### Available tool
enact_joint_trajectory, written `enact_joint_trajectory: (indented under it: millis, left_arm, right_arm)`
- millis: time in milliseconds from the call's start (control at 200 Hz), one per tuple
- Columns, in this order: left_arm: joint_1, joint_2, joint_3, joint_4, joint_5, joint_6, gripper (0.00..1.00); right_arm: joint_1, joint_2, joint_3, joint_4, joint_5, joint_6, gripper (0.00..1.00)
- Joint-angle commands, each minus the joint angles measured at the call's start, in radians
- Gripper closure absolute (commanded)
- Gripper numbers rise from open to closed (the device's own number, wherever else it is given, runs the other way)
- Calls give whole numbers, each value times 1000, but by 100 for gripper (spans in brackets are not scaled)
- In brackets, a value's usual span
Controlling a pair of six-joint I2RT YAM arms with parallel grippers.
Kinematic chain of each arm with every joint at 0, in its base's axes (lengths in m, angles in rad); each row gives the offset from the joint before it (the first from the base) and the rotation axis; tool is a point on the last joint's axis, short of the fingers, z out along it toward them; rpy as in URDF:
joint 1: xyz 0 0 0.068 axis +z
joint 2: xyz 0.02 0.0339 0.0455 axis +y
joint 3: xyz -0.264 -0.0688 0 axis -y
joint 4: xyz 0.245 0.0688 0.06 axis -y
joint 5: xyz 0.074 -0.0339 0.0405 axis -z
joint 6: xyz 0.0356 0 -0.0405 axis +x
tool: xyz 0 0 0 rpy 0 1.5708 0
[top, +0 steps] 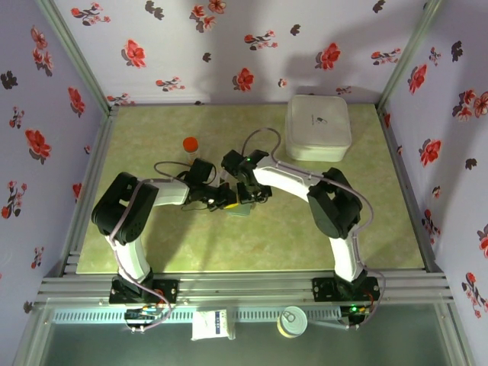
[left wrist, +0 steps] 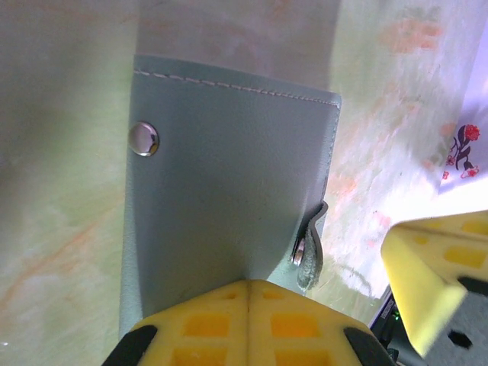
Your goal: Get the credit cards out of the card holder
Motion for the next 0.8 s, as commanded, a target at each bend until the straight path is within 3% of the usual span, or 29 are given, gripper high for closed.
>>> enact_joint_trajectory:
  millis: [0,350,610,795]
  left_arm:
    - [20,88,-80,-153,-212,-12,100]
    - [22,64,-97,-28,-125,-105,100]
    - [35,56,-132,62,-77,-152,100]
    - [43,-30,-118,59,-62,-172,100]
  right_arm:
    - [-13,-79,-42,129,-111,53,94]
    - [-24,-29,-54,177,-186,109,66]
    - [-68,-49,-144,301,-218,184,73]
    - [-86,-63,-144,298,-229,172,71]
